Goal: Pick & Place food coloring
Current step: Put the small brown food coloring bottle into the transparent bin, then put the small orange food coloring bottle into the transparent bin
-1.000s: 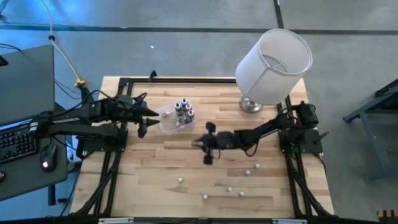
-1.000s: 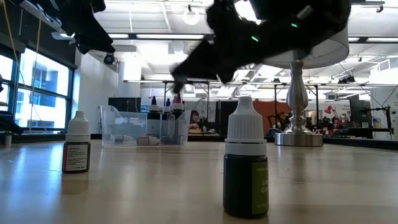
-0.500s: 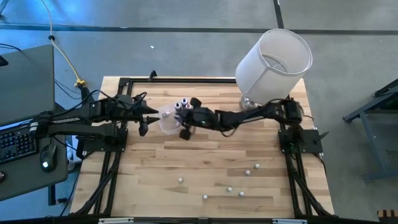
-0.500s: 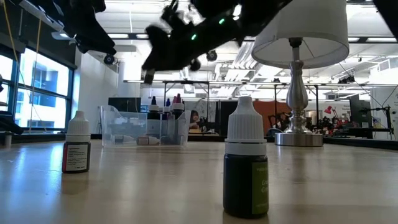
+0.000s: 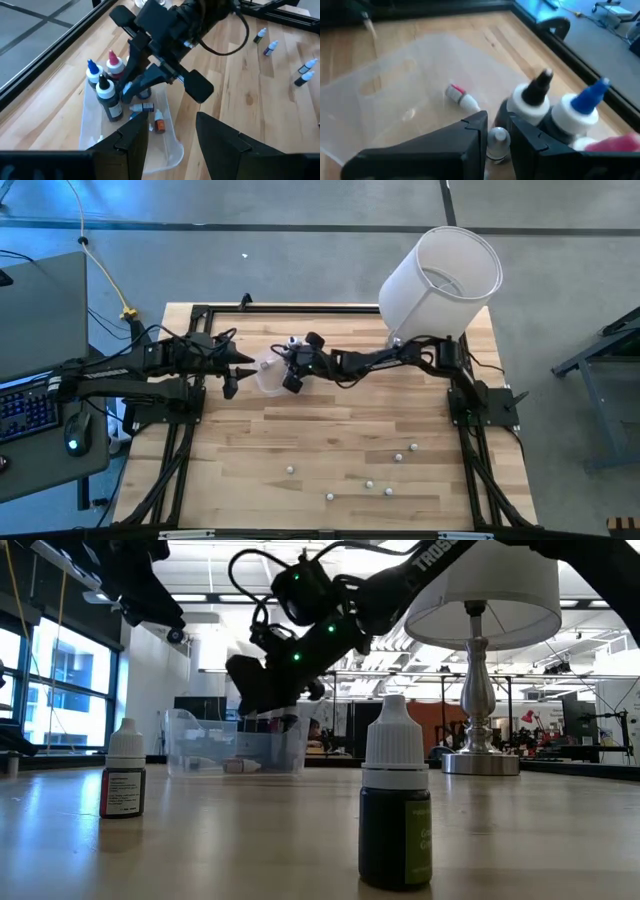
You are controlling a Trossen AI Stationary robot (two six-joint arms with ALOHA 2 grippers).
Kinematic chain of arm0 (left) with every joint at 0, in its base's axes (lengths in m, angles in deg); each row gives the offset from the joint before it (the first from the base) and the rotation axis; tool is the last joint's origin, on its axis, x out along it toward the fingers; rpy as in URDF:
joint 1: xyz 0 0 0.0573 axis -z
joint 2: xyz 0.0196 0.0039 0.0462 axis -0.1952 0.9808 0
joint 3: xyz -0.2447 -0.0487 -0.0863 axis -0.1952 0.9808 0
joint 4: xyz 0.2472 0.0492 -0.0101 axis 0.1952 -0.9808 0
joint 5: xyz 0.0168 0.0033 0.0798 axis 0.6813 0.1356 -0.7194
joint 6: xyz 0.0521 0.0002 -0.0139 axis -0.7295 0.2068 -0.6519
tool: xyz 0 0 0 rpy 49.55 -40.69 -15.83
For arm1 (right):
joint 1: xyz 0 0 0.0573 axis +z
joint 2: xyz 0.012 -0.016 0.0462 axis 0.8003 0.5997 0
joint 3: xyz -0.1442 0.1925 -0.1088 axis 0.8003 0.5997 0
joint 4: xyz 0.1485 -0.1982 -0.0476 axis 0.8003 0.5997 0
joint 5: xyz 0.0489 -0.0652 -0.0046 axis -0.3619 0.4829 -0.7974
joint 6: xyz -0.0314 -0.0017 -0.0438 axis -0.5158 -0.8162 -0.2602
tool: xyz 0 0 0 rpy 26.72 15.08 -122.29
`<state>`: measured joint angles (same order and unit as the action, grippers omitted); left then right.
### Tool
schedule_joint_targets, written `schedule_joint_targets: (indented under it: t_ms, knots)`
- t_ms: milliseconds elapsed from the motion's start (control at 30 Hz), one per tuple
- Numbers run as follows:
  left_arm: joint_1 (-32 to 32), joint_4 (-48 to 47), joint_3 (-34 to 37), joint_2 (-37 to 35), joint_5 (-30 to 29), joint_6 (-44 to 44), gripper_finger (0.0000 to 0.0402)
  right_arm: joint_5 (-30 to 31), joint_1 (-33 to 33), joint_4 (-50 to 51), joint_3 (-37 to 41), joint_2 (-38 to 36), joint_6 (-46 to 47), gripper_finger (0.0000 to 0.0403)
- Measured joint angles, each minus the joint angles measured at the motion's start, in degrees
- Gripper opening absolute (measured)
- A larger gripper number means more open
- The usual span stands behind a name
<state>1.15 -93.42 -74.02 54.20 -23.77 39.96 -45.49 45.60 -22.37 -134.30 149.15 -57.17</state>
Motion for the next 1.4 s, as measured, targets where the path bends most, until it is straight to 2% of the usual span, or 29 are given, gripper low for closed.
schedule_joint_targets:
  t_ms: [300,700,800,900,1033,1100,1200,1267,1400]
  knots:
    - [0.0,-2.1,0.0,0.0,0.0,0.0,0.0163,-0.1,-0.1,0.0,0.1,0.2,0.2,0.0093]
    - [0.0,-2.3,0.0,0.0,0.0,0.0,0.0163,-0.9,0.3,0.6,0.1,0.2,-1.3,0.0109]
    - [0.0,-2.3,0.0,0.0,0.0,0.0,0.0163,-3.2,1.6,1.2,0.2,-0.8,-3.2,0.0105]
    - [0.0,-2.4,0.0,0.0,0.0,0.0,0.0163,-8.0,4.4,2.7,0.1,-3.9,-4.2,0.0101]
    - [0.0,-2.6,0.0,0.0,0.4,0.0,0.0163,-14.6,9.4,9.5,0.1,-8.7,-6.3,0.0099]
    - [0.0,-2.5,0.0,0.0,2.3,0.2,0.0163,-15.9,12.2,13.7,0.1,-11.1,-6.8,0.0099]
    - [0.5,-1.5,0.1,0.0,9.2,-1.0,0.0163,-14.5,16.2,18.8,0.1,-14.2,-5.9,0.0099]
    - [2.1,4.1,2.0,0.0,15.3,-1.3,0.0163,-11.7,18.5,22.4,0.1,-16.1,-5.0,0.0099]
    - [8.1,22.6,9.5,0.1,27.4,-1.3,0.0163,-5.0,22.0,28.4,0.1,-19.7,-5.0,0.0099]
